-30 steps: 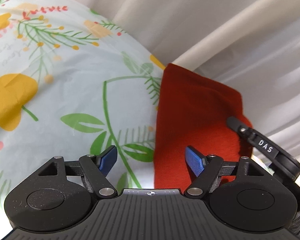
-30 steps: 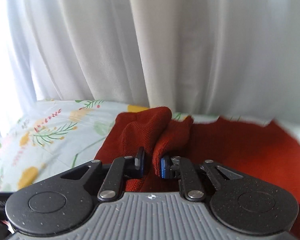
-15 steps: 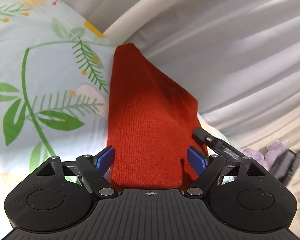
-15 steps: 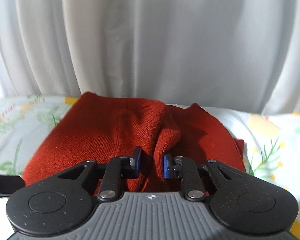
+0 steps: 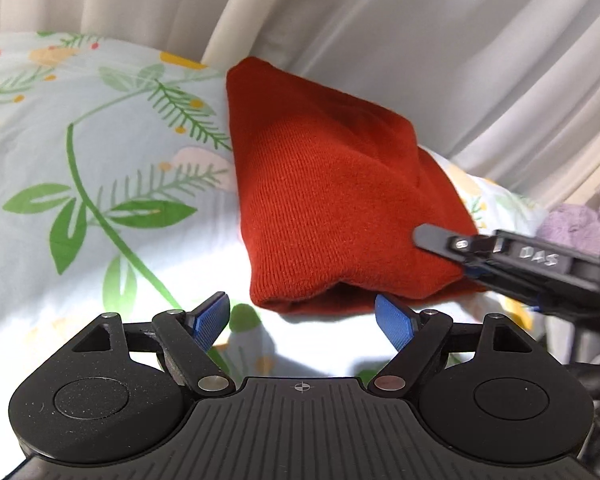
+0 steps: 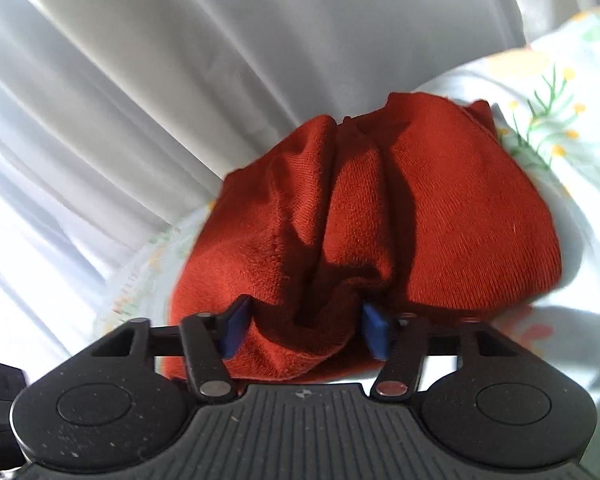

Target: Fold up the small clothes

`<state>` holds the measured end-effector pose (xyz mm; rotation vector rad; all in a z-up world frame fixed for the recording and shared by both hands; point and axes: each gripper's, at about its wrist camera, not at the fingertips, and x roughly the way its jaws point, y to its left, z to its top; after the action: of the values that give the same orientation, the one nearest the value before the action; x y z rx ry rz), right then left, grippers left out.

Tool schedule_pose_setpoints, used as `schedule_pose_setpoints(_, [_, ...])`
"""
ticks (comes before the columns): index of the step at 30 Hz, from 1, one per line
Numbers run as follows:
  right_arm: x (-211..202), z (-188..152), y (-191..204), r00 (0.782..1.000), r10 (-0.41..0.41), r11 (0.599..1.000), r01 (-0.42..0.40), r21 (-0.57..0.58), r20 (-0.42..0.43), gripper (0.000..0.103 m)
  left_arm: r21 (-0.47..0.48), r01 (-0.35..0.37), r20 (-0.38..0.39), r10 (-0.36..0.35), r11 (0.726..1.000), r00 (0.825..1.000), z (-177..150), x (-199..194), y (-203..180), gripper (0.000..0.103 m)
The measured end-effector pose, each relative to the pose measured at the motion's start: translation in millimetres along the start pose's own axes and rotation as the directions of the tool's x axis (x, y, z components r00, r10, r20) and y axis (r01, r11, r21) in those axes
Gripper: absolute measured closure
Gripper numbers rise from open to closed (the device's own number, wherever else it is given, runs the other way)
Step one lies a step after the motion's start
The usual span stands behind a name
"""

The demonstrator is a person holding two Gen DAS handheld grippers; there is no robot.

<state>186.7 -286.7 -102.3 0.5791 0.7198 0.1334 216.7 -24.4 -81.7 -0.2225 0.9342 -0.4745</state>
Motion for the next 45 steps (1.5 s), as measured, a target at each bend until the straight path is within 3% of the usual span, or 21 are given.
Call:
schedule_pose_setpoints(2, [-11.1,0.9,5.0,0.999,0.023,1.0,-0.024,0.007,0.025,0.081,0.006,-0.047,0.02,0.047,0.999,0.999,3.5,2.7,-3.1,0.019])
schedule_pose_setpoints(5, [-25.0,7.4,-28.0,0.98,0.181,0.959,-0.193,0.206,0.08,0.085,-0.013,-0.112,0.051,0.112,0.994,0.992,7.3,4.5,0.3,0.019])
schedule_pose_setpoints(8, [-20.5,7.7,-32.9,0.999,0.002,0.995,-0.006,0.099,0.037,0.088,-0.058,-0.077,0.01,0.077,0.995,0.997,7.0,4.9,10.9,0.024])
schedule_pose_setpoints(10, [-11.1,5.6,-31.6,0.997,-0.079,0.997,0.08,0.007,-0.021,0.095,-0.127,0.026,0.006,-0.026,0.992,1.0,7.0,-4.6,21.7,0.024])
schedule_pose_setpoints(11, [-13.5,6.2,-34.2,0.998,-0.066,0.998,0.066,-0.006,-0.02,0.095,-0.16,0.071,0.011,-0.07,0.985,0.998,8.2,-10.3,26.9,0.024])
schedule_pose_setpoints(13, [-20.2,13.4,-40.7,0.999,-0.043,0.999,0.044,0.02,-0.019,0.092,-0.214,0.108,0.057,-0.097,0.971,0.994,13.5,-19.8,34.2,0.02])
schedule_pose_setpoints(14, [-24.1,18.8,-43.3,0.999,-0.031,0.999,0.031,0.03,0.006,0.083,-0.232,0.113,0.084,-0.096,0.966,0.992,18.0,-21.2,37.0,0.019])
schedule_pose_setpoints(16, [-25.6,32.2,-46.8,0.999,-0.013,0.999,0.011,0.053,0.04,0.051,-0.263,0.108,0.097,-0.085,0.959,0.992,29.2,-14.6,38.3,0.018])
schedule_pose_setpoints(17, [-23.0,39.1,-48.1,0.999,-0.003,0.997,0.0,0.071,0.044,0.046,-0.271,0.112,0.1,-0.088,0.956,0.991,32.9,-8.3,38.4,0.018])
schedule_pose_setpoints(20, [6.5,63.0,-47.4,0.999,0.052,0.994,-0.053,0.093,0.011,0.044,-0.3,0.074,0.072,-0.055,0.951,0.996,38.5,15.0,35.6,0.019])
schedule_pose_setpoints(23, [35.7,74.7,-45.3,0.996,0.078,0.99,-0.073,0.118,-0.043,0.044,-0.33,0.155,0.077,-0.137,0.931,0.988,39.1,20.6,31.5,0.018])
schedule_pose_setpoints(25, [43.9,76.6,-38.7,0.992,0.113,0.987,-0.106,0.125,-0.051,0.045,-0.281,0.166,0.093,-0.145,0.945,0.985,39.6,14.5,26.6,0.018])
schedule_pose_setpoints(26, [45.9,77.5,-33.3,0.991,0.121,0.988,-0.116,0.104,-0.051,0.047,-0.26,0.163,0.093,-0.143,0.952,0.985,39.0,12.0,26.1,0.018])
schedule_pose_setpoints(27, [47.7,78.3,-26.7,0.992,0.113,0.992,-0.109,0.07,-0.053,0.057,-0.252,0.15,0.088,-0.132,0.956,0.987,37.9,9.7,26.4,0.018])
schedule_pose_setpoints(28, [50.9,78.4,-19.3,0.994,0.092,0.996,-0.09,0.023,-0.06,0.071,-0.25,0.137,0.081,-0.12,0.958,0.989,37.1,7.5,27.4,0.018])
schedule_pose_setpoints(30, [55.5,77.9,-3.8,0.998,0.03,0.996,-0.036,-0.083,-0.063,0.086,-0.226,0.101,0.064,-0.089,0.969,0.994,34.1,0.8,26.1,0.018])
schedule_pose_setpoints(33, [45.4,72.7,27.4,0.993,-0.106,0.94,0.114,-0.322,0.044,0.089,-0.121,0.058,0.041,-0.054,0.991,0.998,24.5,-11.4,13.0,0.017])
schedule_pose_setpoints(35, [29.8,70.5,41.1,0.979,-0.146,0.89,0.191,-0.414,0.14,0.089,-0.037,0.062,0.017,-0.062,0.997,0.998,15.8,-13.4,1.5,0.017])
schedule_pose_setpoints(39, [5.2,68.7,40.8,0.944,-0.215,0.84,0.309,-0.445,0.25,0.089,0.05,0.023,-0.019,-0.022,0.998,1.0,3.0,-0.8,-18.5,0.017])
schedule_pose_setpoints(43, [6.2,67.4,22.2,0.888,-0.353,0.782,0.453,-0.429,0.295,0.089,0.089,-0.053,-0.031,0.056,0.995,0.998,-1.3,19.8,-32.9,0.017])
schedule_pose_setpoints(45, [12.9,65.9,11.9,0.879,-0.395,0.77,0.476,-0.425,0.267,0.088,0.085,-0.075,-0.038,0.079,0.994,0.996,-3.1,27.3,-37.9,0.018])
